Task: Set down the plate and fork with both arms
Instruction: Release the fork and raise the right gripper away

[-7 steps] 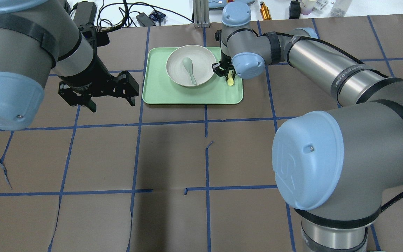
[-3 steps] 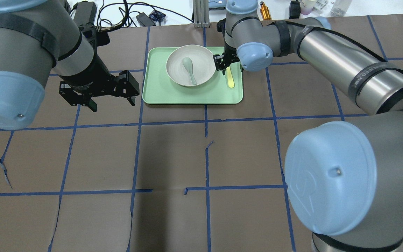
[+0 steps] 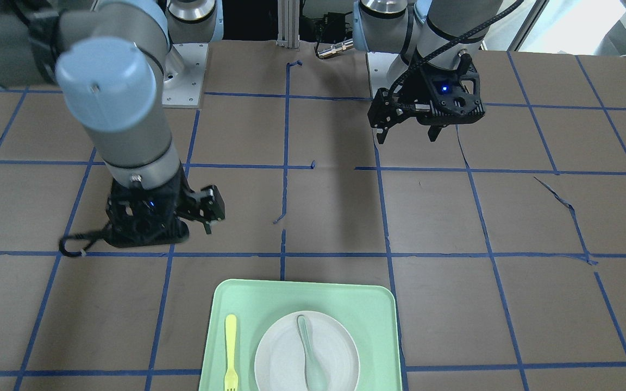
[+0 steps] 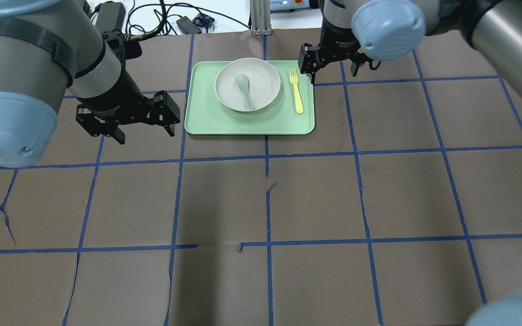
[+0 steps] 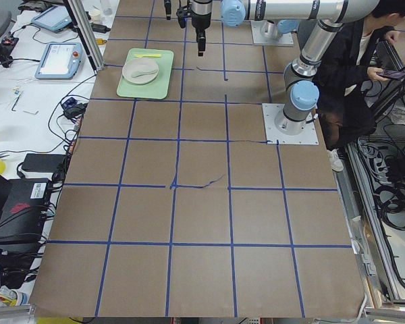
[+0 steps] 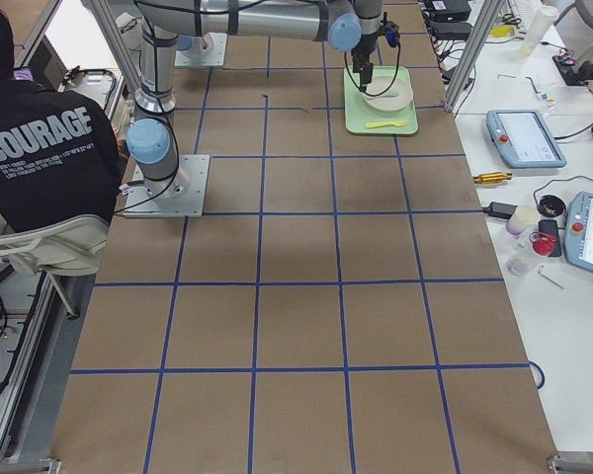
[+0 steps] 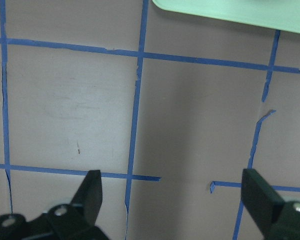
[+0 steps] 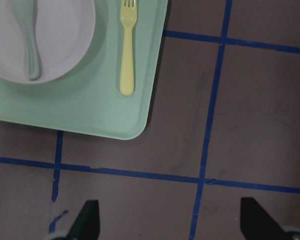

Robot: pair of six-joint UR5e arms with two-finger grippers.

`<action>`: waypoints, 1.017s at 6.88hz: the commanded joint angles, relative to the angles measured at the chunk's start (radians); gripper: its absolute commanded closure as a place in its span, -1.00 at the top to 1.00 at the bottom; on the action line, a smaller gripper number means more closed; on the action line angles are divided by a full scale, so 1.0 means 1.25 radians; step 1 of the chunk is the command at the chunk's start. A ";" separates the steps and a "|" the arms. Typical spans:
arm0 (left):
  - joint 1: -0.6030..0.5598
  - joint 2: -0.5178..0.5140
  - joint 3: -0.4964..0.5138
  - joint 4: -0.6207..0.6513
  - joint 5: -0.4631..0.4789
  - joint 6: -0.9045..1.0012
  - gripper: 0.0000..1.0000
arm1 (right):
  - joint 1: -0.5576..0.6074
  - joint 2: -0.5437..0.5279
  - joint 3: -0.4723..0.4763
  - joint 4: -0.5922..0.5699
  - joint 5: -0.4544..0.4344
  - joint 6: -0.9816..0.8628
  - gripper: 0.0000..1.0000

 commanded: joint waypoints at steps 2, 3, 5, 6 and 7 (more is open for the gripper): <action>0.000 0.004 0.002 -0.001 0.001 0.000 1.00 | -0.038 -0.234 0.168 0.054 -0.001 0.006 1.00; 0.000 0.006 0.008 -0.001 0.001 -0.001 1.00 | -0.037 -0.230 0.174 0.044 0.001 0.007 1.00; 0.000 0.007 0.008 -0.001 0.002 -0.001 1.00 | -0.037 -0.231 0.173 0.043 0.005 0.005 1.00; 0.000 0.007 0.008 -0.002 0.002 -0.001 1.00 | -0.037 -0.230 0.172 0.042 0.002 0.005 1.00; 0.000 0.005 0.008 -0.001 0.002 0.000 1.00 | -0.037 -0.230 0.162 0.044 0.002 0.006 1.00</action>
